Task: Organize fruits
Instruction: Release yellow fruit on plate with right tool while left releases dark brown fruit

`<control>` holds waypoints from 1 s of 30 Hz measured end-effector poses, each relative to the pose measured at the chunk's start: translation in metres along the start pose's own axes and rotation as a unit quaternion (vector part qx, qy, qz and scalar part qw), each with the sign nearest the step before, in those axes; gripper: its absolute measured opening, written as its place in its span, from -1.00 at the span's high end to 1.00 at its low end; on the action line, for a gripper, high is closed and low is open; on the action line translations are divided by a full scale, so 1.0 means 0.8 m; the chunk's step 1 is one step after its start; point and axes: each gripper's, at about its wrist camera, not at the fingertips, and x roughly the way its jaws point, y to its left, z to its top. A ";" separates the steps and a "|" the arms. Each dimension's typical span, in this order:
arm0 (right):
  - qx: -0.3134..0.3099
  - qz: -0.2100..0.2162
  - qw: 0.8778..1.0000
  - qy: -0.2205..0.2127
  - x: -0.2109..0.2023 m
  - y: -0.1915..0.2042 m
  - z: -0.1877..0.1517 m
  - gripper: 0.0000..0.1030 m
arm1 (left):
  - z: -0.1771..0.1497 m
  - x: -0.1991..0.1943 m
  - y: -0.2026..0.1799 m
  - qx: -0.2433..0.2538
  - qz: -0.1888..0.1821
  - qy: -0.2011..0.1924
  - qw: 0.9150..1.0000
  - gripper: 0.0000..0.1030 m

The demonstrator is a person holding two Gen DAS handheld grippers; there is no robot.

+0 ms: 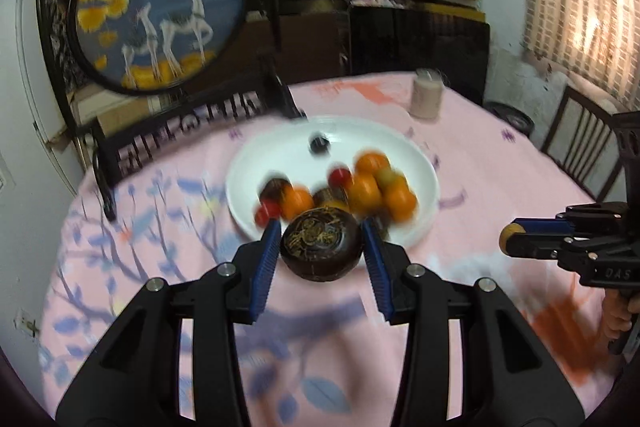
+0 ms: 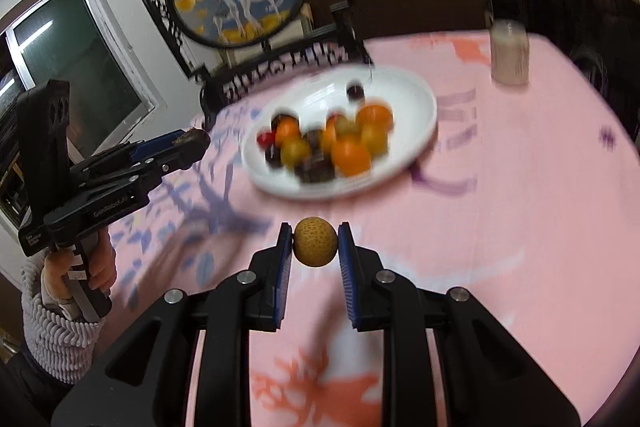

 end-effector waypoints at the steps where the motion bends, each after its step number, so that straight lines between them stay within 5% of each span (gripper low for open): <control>1: -0.001 -0.001 1.000 -0.004 0.001 0.001 0.011 0.54 | 0.011 0.003 0.003 -0.002 0.002 -0.002 1.000 0.18; 7: 0.005 -0.004 1.000 -0.012 0.036 -0.006 0.097 0.54 | 0.075 0.050 0.020 -0.009 0.007 -0.002 1.000 0.18; 13: 0.014 -0.022 0.999 0.035 0.120 -0.025 0.146 0.54 | 0.097 0.133 0.032 -0.019 0.000 0.033 0.999 0.18; 20: 0.017 -0.044 0.995 0.091 0.210 -0.054 0.167 0.54 | 0.089 0.220 0.052 -0.031 -0.006 0.091 0.995 0.18; 30: 0.001 -0.068 0.988 0.138 0.266 -0.066 0.172 0.54 | 0.075 0.264 0.062 -0.031 -0.009 0.138 0.990 0.17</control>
